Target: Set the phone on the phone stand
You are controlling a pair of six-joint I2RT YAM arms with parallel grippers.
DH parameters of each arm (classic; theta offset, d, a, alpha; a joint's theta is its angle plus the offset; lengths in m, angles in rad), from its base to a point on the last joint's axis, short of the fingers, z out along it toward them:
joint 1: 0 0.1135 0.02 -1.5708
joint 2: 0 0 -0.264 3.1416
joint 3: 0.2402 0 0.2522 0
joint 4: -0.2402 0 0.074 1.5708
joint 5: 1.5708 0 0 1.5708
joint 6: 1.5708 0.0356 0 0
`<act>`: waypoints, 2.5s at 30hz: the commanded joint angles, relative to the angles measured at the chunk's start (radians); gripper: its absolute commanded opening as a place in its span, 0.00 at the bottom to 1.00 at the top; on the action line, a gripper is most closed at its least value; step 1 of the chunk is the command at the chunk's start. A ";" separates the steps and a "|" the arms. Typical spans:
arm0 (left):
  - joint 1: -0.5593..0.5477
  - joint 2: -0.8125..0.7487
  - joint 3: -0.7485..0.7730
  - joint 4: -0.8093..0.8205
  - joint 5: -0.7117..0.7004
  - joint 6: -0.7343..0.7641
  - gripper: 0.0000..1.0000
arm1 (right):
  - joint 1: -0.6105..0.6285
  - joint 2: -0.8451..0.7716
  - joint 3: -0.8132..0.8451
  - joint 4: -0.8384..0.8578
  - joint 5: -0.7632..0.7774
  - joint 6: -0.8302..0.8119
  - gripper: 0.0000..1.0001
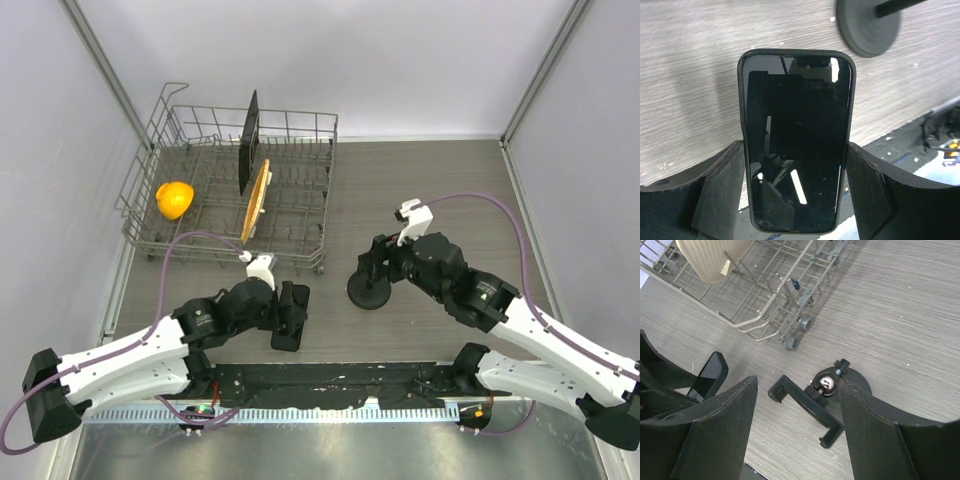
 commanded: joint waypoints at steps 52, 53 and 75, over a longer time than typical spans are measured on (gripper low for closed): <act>-0.001 -0.091 0.272 0.192 0.044 0.396 0.00 | -0.002 0.390 0.123 0.440 -0.575 0.464 0.06; -0.001 -0.086 0.283 0.176 0.038 0.398 0.00 | -0.002 0.390 0.126 0.440 -0.579 0.458 0.03; 0.004 -0.152 0.347 0.185 0.465 0.313 0.93 | -0.002 0.021 0.087 0.353 -0.847 0.038 0.00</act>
